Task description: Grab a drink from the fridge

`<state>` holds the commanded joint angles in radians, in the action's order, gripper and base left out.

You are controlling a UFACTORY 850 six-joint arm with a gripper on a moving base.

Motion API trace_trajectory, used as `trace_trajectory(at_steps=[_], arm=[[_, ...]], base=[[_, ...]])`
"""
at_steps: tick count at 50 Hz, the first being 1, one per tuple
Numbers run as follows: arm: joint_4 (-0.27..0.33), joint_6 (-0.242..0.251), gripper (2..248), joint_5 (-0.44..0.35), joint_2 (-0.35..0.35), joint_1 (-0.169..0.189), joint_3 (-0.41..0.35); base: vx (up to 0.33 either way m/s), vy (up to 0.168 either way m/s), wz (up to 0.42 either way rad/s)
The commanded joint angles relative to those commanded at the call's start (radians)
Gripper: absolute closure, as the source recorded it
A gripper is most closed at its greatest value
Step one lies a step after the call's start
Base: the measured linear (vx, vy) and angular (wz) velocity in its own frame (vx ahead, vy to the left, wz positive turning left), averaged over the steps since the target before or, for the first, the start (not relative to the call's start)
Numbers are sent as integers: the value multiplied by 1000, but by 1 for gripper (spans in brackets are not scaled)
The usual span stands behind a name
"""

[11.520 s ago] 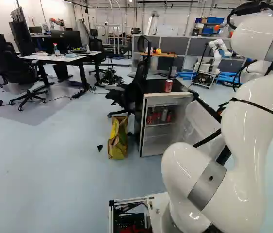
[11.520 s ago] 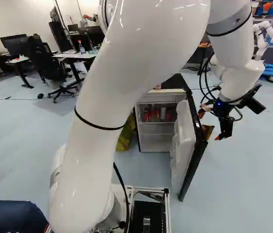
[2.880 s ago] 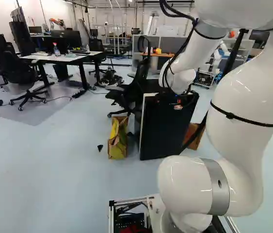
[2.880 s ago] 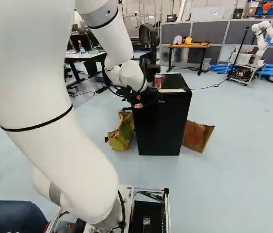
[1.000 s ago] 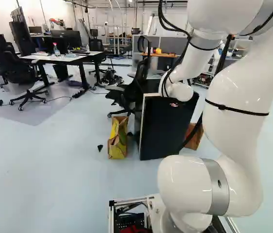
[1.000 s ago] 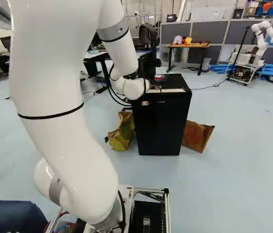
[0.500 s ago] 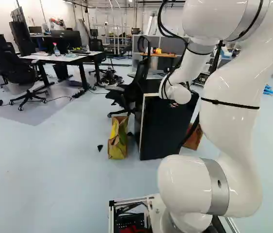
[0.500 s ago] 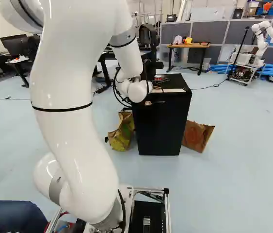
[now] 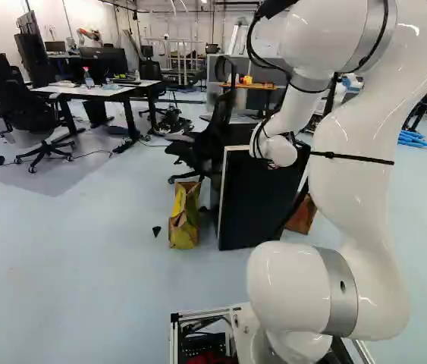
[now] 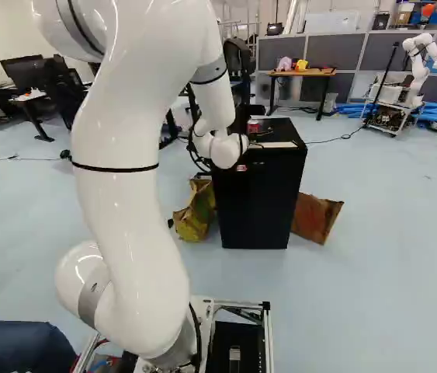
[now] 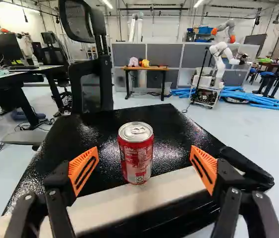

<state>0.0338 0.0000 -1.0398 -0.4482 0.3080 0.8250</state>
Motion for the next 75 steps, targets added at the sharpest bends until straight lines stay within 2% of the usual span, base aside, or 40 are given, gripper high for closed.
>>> trace_trajectory(at_steps=[18,38,68,69,73,74,75], arm=[[0,0,3,-27,-72,-1,48],[0,0,3,-27,-112,-8,101],[0,0,3,-27,-118,-9,108],[0,0,24,-27,-118,-9,108],[0,0,24,-27,-118,-9,108],[0,0,63,-27,-118,-9,108],[0,0,63,-27,-118,-9,108]], base=[[0,0,0],[0,0,0],[0,0,0],[0,0,0],[0,0,0],[0,0,0],[0,0,0]])
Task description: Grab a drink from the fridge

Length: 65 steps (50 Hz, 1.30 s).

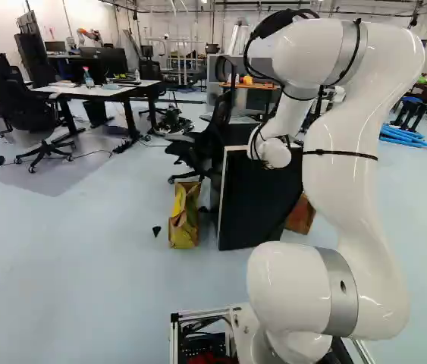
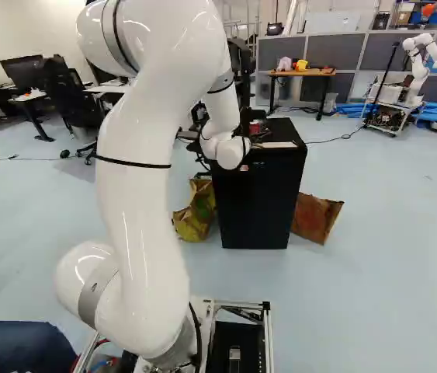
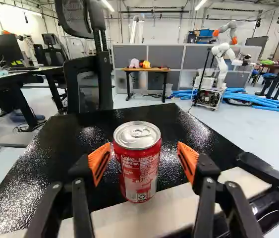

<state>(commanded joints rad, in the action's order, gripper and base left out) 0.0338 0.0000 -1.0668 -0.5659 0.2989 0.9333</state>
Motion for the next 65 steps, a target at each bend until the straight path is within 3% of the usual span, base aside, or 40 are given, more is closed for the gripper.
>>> trace_trajectory(at_steps=[4,5,9,10,14,15,65], arm=[[0,0,63,0,0,0,0],[0,0,101,0,0,0,0],[0,0,101,0,0,0,0],[0,0,139,0,0,0,0],[0,0,139,0,0,0,0],[0,0,150,0,0,0,0],[0,0,150,0,45,0,-4]], base=[[0,0,0],[0,0,0],[0,0,0],[0,0,0],[0,0,0],[0,0,0],[0,0,0]])
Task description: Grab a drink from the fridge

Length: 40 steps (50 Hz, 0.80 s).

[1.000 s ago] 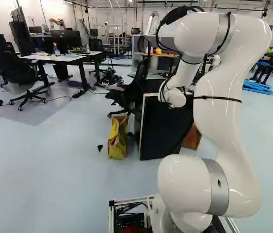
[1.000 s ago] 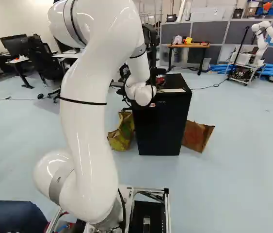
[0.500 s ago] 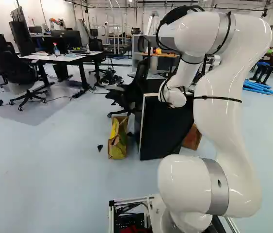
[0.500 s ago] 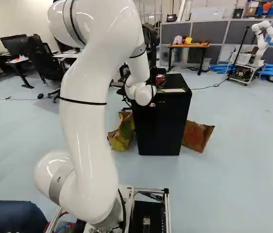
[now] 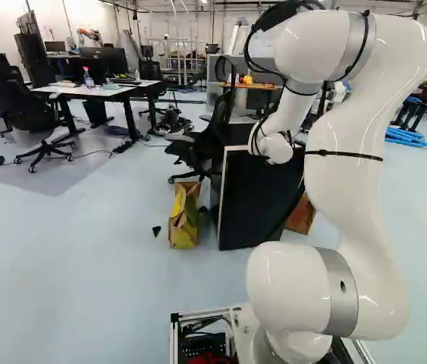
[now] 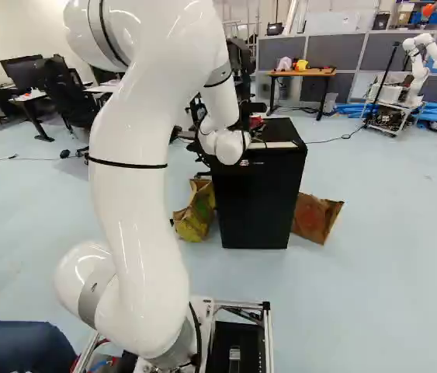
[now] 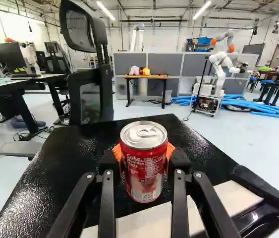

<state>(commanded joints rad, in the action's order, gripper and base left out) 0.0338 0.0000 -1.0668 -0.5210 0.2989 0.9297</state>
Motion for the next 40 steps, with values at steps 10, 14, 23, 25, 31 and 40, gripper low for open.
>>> trace_trajectory(at_steps=[10,14,23,25,31,40], arm=[[0,0,150,0,0,0,0],[0,0,150,0,0,0,0],[0,0,150,0,1,0,-1],[0,0,150,1,2,-1,-2],[0,0,150,2,8,-3,-9],[-1,0,150,6,25,-9,-27]], base=[[0,0,0],[0,0,0],[0,0,0],[0,0,0],[0,0,0],[0,0,0]])
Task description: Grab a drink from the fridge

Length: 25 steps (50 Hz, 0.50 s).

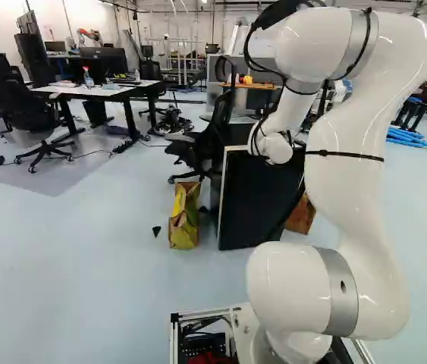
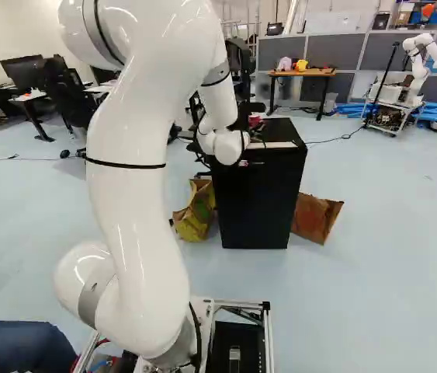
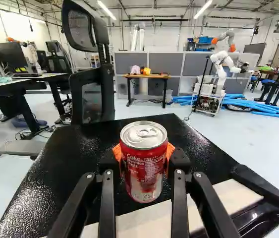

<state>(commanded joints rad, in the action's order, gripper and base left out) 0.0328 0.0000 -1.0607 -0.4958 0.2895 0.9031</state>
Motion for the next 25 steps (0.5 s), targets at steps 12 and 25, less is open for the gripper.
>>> trace_trajectory(at_steps=[12,25], arm=[[-1,0,150,9,35,-13,-37],[-4,0,150,23,93,-35,-98]], base=[[0,0,0],[0,0,0]])
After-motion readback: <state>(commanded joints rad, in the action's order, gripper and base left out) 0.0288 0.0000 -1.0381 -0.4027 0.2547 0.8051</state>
